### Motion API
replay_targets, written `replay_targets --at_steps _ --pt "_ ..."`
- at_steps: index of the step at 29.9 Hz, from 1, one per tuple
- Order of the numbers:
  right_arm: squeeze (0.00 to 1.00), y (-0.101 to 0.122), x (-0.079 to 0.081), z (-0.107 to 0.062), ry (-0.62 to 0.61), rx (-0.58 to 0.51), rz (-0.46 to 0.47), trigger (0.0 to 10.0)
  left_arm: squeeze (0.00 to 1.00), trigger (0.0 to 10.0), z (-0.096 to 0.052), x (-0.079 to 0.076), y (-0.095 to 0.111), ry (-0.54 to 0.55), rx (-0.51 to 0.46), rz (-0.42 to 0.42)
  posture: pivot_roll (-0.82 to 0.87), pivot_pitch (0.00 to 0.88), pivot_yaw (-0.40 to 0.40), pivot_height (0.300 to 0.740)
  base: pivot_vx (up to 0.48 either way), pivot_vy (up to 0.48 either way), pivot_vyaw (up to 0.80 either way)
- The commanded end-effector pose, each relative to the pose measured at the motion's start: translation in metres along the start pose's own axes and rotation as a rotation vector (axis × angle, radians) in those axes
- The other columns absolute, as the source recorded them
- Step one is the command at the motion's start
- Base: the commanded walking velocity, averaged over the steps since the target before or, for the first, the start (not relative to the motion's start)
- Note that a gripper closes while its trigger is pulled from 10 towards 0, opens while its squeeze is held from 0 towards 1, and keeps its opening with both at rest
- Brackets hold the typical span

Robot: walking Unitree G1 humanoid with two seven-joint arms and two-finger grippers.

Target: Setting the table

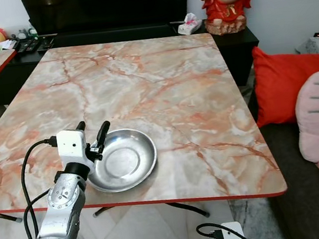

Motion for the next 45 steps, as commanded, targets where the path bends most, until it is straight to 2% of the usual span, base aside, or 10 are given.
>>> replay_targets --at_steps 1,19,25,29,45 --pt "0.00 -0.002 0.005 0.000 0.014 0.003 -0.001 10.0 0.00 10.0 -0.003 0.007 -0.004 0.021 0.008 0.010 0.11 0.000 -0.017 0.740 0.000 0.300 0.00" --pt "0.00 -0.006 0.007 -0.001 0.023 0.013 -0.015 10.0 0.00 10.0 -0.002 0.007 -0.004 0.017 0.006 0.007 0.11 0.000 -0.009 0.740 0.000 0.329 0.00" --pt "0.00 -0.005 0.007 -0.001 0.017 0.011 -0.022 10.0 0.00 10.0 0.003 0.007 0.003 0.017 -0.013 0.006 0.12 0.000 -0.012 0.740 0.000 0.341 0.00" --pt "0.00 -0.005 0.005 -0.001 -0.001 0.007 0.023 10.0 0.00 10.0 0.004 0.006 0.005 0.013 -0.019 0.008 0.12 0.000 -0.013 0.740 0.000 0.343 0.00" --pt "0.00 -0.002 0.004 0.000 -0.001 -0.004 0.028 10.0 0.00 10.0 0.002 0.007 0.003 0.022 -0.011 0.009 0.11 0.000 -0.015 0.740 0.000 0.341 0.00"
Point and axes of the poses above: a point about 5 cm out from each wrist's last joint towards the gripper, its own z axis pointing out of the wrist towards the gripper, its own y axis along the axis of the wrist's last joint, x = y × z, the point moved 4 cm from there along z, pointing out of the wrist towards the gripper, and after that the axes turned 2 degrees about z, right-handed, at the moved point
